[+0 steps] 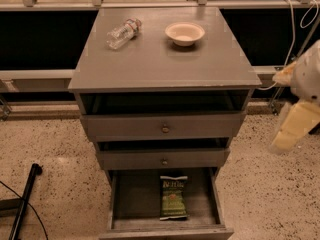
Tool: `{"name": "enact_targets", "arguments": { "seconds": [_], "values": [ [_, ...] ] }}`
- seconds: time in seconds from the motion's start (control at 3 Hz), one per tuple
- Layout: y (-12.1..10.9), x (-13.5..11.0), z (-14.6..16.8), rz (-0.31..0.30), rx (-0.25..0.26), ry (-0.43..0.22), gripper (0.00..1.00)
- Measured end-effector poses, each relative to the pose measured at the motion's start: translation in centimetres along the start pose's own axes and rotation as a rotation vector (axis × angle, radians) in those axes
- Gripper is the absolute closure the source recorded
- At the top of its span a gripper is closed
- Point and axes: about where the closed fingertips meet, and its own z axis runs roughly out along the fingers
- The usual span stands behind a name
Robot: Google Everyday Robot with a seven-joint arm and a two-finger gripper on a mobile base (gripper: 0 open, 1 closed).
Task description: Pick green jalapeno chip bag from bottom drawer and place on counter
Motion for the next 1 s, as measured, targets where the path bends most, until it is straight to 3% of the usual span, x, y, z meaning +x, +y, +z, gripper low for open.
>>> {"name": "enact_targets", "arguments": {
  "seconds": [0.33, 0.67, 1.0],
  "values": [
    [2.9, 4.7, 7.2, 0.136, -0.067, -0.088, 0.0],
    [4.7, 9.0, 13.0, 0.123, -0.114, -0.103, 0.0],
    [4.8, 9.0, 13.2, 0.062, -0.115, -0.108, 0.0]
  ]
}}
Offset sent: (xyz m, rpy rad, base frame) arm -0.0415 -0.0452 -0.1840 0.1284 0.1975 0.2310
